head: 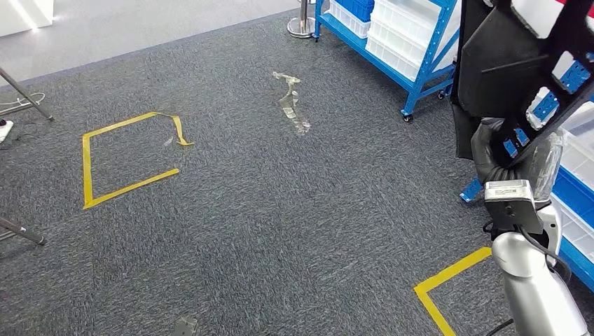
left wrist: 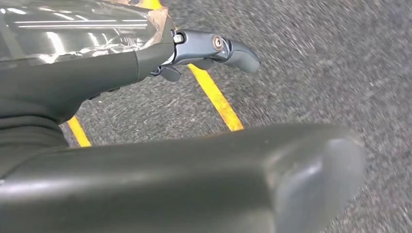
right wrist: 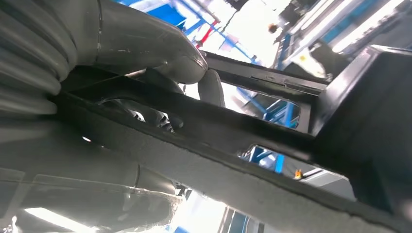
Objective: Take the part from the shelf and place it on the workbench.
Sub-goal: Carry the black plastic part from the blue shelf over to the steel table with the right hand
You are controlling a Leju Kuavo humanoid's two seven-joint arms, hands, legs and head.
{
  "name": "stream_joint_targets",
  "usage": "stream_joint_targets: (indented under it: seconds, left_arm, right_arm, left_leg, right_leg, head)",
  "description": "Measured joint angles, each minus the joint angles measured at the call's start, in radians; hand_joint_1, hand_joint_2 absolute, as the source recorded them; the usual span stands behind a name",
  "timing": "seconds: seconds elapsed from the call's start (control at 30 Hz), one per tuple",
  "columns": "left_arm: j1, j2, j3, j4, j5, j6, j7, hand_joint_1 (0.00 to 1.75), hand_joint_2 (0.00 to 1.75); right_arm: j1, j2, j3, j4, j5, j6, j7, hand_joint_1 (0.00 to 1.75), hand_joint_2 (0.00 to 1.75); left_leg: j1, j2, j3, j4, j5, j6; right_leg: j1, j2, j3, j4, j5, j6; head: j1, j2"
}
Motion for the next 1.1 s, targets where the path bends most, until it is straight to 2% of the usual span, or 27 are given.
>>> stream_joint_targets:
  seconds: [0.03,0.07,0.1,0.13,0.17,0.2,0.27,0.33,0.4,0.43,0.47,0.5,0.53,0.57,0.6,0.63,0.67,0.7,0.77,0.8,0.83,0.87,0.9,0.93,1.0,1.07,1.1]
  left_arm:
    - [0.000,0.000,0.001,0.000,0.001,0.000,0.000,0.00,0.00]
    - [0.001,0.000,0.002,0.000,0.003,0.000,-0.001,0.00,0.00]
    - [0.002,-0.001,0.003,0.000,0.005,0.000,-0.001,0.00,0.00]
    - [0.004,-0.001,0.004,0.001,0.005,0.000,-0.001,0.00,0.00]
    - [0.006,-0.001,0.005,0.001,0.006,-0.001,-0.001,0.00,0.00]
    - [0.007,-0.001,0.007,0.002,0.006,-0.001,-0.001,0.00,0.00]
    - [0.006,-0.001,0.010,0.002,0.006,-0.001,-0.001,0.00,0.00]
    - [0.003,-0.001,0.012,0.003,0.002,0.000,-0.001,0.00,0.00]
    - [0.002,0.000,0.012,0.004,-0.007,0.000,0.001,0.00,0.00]
    - [0.003,0.001,0.011,0.005,-0.012,0.000,0.003,0.00,0.00]
    - [0.002,0.002,0.011,0.006,-0.017,0.000,0.006,0.00,0.00]
    - [0.001,0.003,0.010,0.006,-0.022,0.000,0.007,0.00,0.00]
    - [-0.001,0.003,0.010,0.007,-0.026,-0.001,0.008,0.00,0.00]
    - [-0.002,0.003,0.008,0.007,-0.030,-0.002,0.009,0.00,0.00]
    - [-0.002,0.004,0.007,0.007,-0.032,-0.003,0.009,0.00,0.00]
    - [0.000,0.004,0.004,0.007,-0.034,-0.004,0.009,0.00,0.00]
    - [0.002,0.004,0.002,0.007,-0.035,-0.004,0.009,0.00,0.00]
    - [0.004,0.005,-0.001,0.008,-0.036,-0.005,0.009,0.00,0.00]
    - [0.005,0.007,-0.004,0.008,-0.037,-0.008,0.008,0.00,0.00]
    - [0.006,0.008,-0.005,0.009,-0.038,-0.008,0.008,0.00,0.00]
    - [0.007,0.009,-0.006,0.010,-0.038,-0.008,0.008,0.00,0.00]
    - [0.008,0.009,-0.007,0.011,-0.038,-0.007,0.008,0.00,0.00]
    - [0.011,0.010,-0.007,0.012,-0.038,-0.006,0.007,0.00,0.00]
    - [0.014,0.011,-0.008,0.014,-0.037,-0.005,0.007,0.00,0.00]
    - [0.017,0.012,-0.008,0.016,-0.035,-0.002,0.006,0.00,0.00]
    - [0.015,0.011,-0.008,0.016,-0.031,0.000,0.004,0.00,0.00]
    - [0.014,0.010,-0.008,0.016,-0.028,0.002,0.004,0.00,0.00]
  right_arm:
    - [-0.001,-0.002,0.000,0.002,-0.006,0.001,-0.003,1.75,1.75]
    - [-0.001,-0.004,0.001,0.005,-0.009,0.001,-0.005,1.75,1.75]
    - [-0.001,-0.004,0.002,0.008,-0.011,0.001,-0.006,1.75,1.75]
    - [-0.001,-0.004,0.003,0.010,-0.013,0.001,-0.006,1.75,1.75]
    - [-0.001,-0.004,0.005,0.012,-0.014,0.001,-0.007,1.75,1.75]
    - [-0.001,-0.004,0.006,0.013,-0.014,0.001,-0.007,1.75,1.75]
    - [-0.003,-0.004,0.008,0.015,-0.013,-0.001,-0.007,1.75,1.75]
    - [-0.002,-0.007,0.009,0.015,-0.011,-0.008,-0.006,1.75,1.75]
    - [0.007,-0.015,0.007,0.012,-0.010,-0.020,-0.002,1.75,1.75]
    - [0.016,-0.021,0.004,0.006,-0.012,-0.025,0.001,1.75,1.75]
    - [0.029,-0.029,0.000,-0.001,-0.014,-0.031,0.004,1.75,1.75]
    - [0.045,-0.038,-0.007,-0.010,-0.018,-0.036,0.008,1.75,1.75]
    - [0.063,-0.049,-0.015,-0.020,-0.022,-0.040,0.010,1.75,1.75]
    - [0.082,-0.058,-0.023,-0.028,-0.025,-0.043,0.013,1.75,1.75]
    - [0.100,-0.067,-0.030,-0.035,-0.029,-0.045,0.016,1.75,1.75]
    - [0.117,-0.074,-0.035,-0.042,-0.031,-0.045,0.019,1.75,1.75]
    - [0.131,-0.079,-0.040,-0.049,-0.033,-0.046,0.021,1.75,1.75]
    - [0.143,-0.084,-0.045,-0.056,-0.035,-0.046,0.022,1.75,1.75]
    - [0.162,-0.093,-0.056,-0.070,-0.039,-0.048,0.022,1.75,1.75]
    - [0.171,-0.095,-0.061,-0.076,-0.040,-0.050,0.020,1.75,1.75]
    - [0.183,-0.096,-0.066,-0.082,-0.041,-0.051,0.017,1.75,1.75]
    - [0.193,-0.095,-0.069,-0.087,-0.041,-0.052,0.014,1.75,1.75]
    - [0.201,-0.094,-0.071,-0.092,-0.041,-0.053,0.011,1.75,1.75]
    - [0.205,-0.092,-0.073,-0.096,-0.041,-0.053,0.009,1.75,1.75]
    - [0.206,-0.088,-0.075,-0.103,-0.039,-0.053,0.004,1.75,1.75]
    - [0.205,-0.085,-0.076,-0.106,-0.038,-0.052,0.002,1.75,1.75]
    - [0.204,-0.082,-0.075,-0.107,-0.037,-0.052,0.001,1.75,1.75]
  left_leg:
    - [0.000,0.031,-0.029,0.061,-0.031,-0.003]
    - [0.003,0.046,-0.064,0.130,-0.062,-0.006]
    - [0.005,0.051,-0.093,0.188,-0.083,-0.007]
    - [0.007,0.053,-0.109,0.219,-0.088,-0.008]
    - [0.009,0.056,-0.104,0.208,-0.074,-0.008]
    - [0.009,0.063,-0.078,0.160,-0.046,-0.006]
    - [0.005,0.104,-0.001,0.023,0.007,0.001]
    - [-0.004,0.130,0.039,-0.048,0.023,0.009]
    - [-0.011,0.110,0.041,-0.058,0.023,0.018]
    - [-0.010,0.098,0.046,-0.065,0.027,0.024]
    - [-0.008,0.086,0.052,-0.073,0.031,0.031]
    - [-0.004,0.073,0.058,-0.080,0.035,0.037]
    - [0.000,0.059,0.061,-0.084,0.037,0.041]
    - [0.002,0.045,0.061,-0.085,0.038,0.043]
    - [0.002,0.029,0.061,-0.085,0.038,0.044]
    - [0.003,0.015,0.061,-0.085,0.038,0.044]
    - [0.004,0.002,0.061,-0.084,0.038,0.043]
    - [0.007,-0.011,0.062,-0.082,0.038,0.041]
    - [0.010,-0.037,0.060,-0.075,0.034,0.031]
    - [0.009,-0.049,0.057,-0.071,0.032,0.024]
    - [0.009,-0.059,0.054,-0.068,0.031,0.016]
    - [0.008,-0.067,0.050,-0.068,0.031,0.010]
    - [0.008,-0.075,0.048,-0.069,0.033,0.005]
    - [0.010,-0.075,0.047,-0.069,0.033,0.002]
    - [0.010,-0.031,0.031,-0.033,0.008,-0.004]
    - [0.008,0.032,-0.023,0.082,-0.056,-0.009]
    - [0.009,0.047,-0.058,0.153,-0.088,-0.009]
  right_leg:
    - [0.004,-0.013,0.002,0.000,-0.002,-0.007]
    - [0.008,-0.027,0.003,0.000,-0.004,-0.013]
    - [0.011,-0.040,0.004,0.000,-0.006,-0.016]
    - [0.013,-0.054,0.005,0.000,-0.007,-0.018]
    - [0.014,-0.067,0.006,0.000,-0.009,-0.019]
    - [0.015,-0.079,0.008,0.000,-0.010,-0.020]
    - [0.020,-0.101,0.013,0.001,-0.015,-0.019]
    - [0.026,-0.120,0.017,0.001,-0.021,-0.011]
    - [0.027,-0.141,0.024,-0.004,-0.025,-0.001]
    - [0.025,-0.139,0.027,-0.002,-0.029,0.004]
    - [0.023,-0.120,0.023,0.011,-0.039,0.007]
    - [0.021,-0.090,0.008,0.046,-0.057,0.007]
    - [0.018,-0.054,-0.023,0.107,-0.083,0.004]
    - [0.018,-0.029,-0.060,0.178,-0.108,0.002]
    - [0.017,-0.017,-0.096,0.241,-0.127,0.002]
    - [0.015,-0.013,-0.120,0.277,-0.132,0.007]
    - [0.013,-0.012,-0.124,0.272,-0.122,0.015]
    - [0.009,-0.010,-0.109,0.230,-0.099,0.026]
    - [-0.005,0.021,-0.048,0.093,-0.041,0.050]
    - [-0.009,0.036,-0.023,0.040,-0.021,0.053]
    - [-0.011,0.047,-0.008,0.011,-0.011,0.050]
    - [-0.009,0.048,-0.004,0.005,-0.009,0.041]
    - [-0.007,0.036,-0.002,0.005,-0.007,0.030]
    - [-0.007,0.027,-0.001,0.004,-0.005,0.023]
    - [-0.007,0.007,0.001,0.003,-0.003,0.007]
    - [0.000,-0.015,0.002,0.002,-0.004,-0.004]
    - [0.005,-0.028,0.002,0.002,-0.005,-0.008]
  head:
    - [-0.003,0.000]
    - [-0.005,0.000]
    - [-0.004,0.000]
    - [-0.005,0.000]
    - [-0.005,0.000]
    - [-0.005,0.000]
    - [-0.005,0.000]
    - [-0.004,0.000]
    - [-0.003,0.000]
    - [-0.003,0.000]
    - [-0.003,0.000]
    - [-0.002,0.000]
    - [0.001,0.000]
    - [0.003,0.000]
    - [0.005,0.000]
    - [0.006,0.000]
    - [0.006,0.000]
    - [0.006,0.000]
    - [0.007,0.000]
    - [0.009,0.000]
    - [0.009,0.000]
    - [0.010,0.000]
    - [0.009,0.000]
    - [0.008,0.000]
    - [0.004,0.000]
    - [-0.001,0.000]
    - [-0.003,0.000]
